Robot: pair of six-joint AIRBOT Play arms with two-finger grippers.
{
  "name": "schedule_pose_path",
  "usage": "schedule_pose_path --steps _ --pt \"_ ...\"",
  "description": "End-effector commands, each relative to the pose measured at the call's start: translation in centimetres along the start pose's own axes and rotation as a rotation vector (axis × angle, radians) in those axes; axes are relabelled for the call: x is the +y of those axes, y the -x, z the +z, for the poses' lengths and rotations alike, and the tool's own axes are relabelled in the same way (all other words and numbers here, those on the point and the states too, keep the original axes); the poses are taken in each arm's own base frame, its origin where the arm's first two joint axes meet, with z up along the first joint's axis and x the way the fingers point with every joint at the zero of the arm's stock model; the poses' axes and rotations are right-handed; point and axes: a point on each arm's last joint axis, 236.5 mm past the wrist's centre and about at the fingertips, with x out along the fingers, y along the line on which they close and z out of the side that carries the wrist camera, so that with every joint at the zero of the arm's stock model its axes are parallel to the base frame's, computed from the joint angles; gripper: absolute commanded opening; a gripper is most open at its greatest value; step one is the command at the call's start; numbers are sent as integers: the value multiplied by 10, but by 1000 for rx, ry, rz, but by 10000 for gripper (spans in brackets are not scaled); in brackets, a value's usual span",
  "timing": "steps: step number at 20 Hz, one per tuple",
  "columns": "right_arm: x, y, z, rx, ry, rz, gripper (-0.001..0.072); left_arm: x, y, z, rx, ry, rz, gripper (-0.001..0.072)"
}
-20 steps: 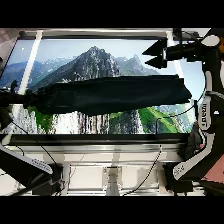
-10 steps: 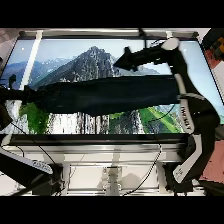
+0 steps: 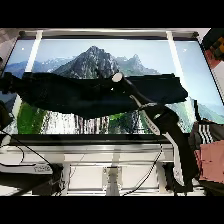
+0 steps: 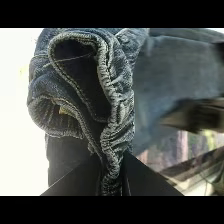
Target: Fold the clothes and pants, and hang the long-sleeved shirts on hangers.
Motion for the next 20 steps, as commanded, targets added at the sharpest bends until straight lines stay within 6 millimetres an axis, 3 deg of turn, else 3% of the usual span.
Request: schedule_pose_path --steps 1,4,9,14,15,17,20 --pt "-14 -48 -15 -14 -78 -39 13 -39 18 -10 -5 -26 8 33" --pt "-32 -53 -7 -78 -151 -126 13 -66 13 -13 7 -83 2 33" --pt "-56 -45 8 -151 -218 -219 12 -117 -28 -24 93 -204 -49 34" --pt "-69 -15 31 -192 -233 -243 11 -161 -69 -17 67 -290 -75 34" --pt "-65 0 39 -212 -213 -252 11 -169 -76 -13 50 -282 -78 34" --pt "-55 60 63 -294 -94 -356 11 -183 -89 -13 44 -283 -89 34" --pt "-67 198 86 -418 -9 -644 12 -207 -118 -22 75 -277 -118 34"
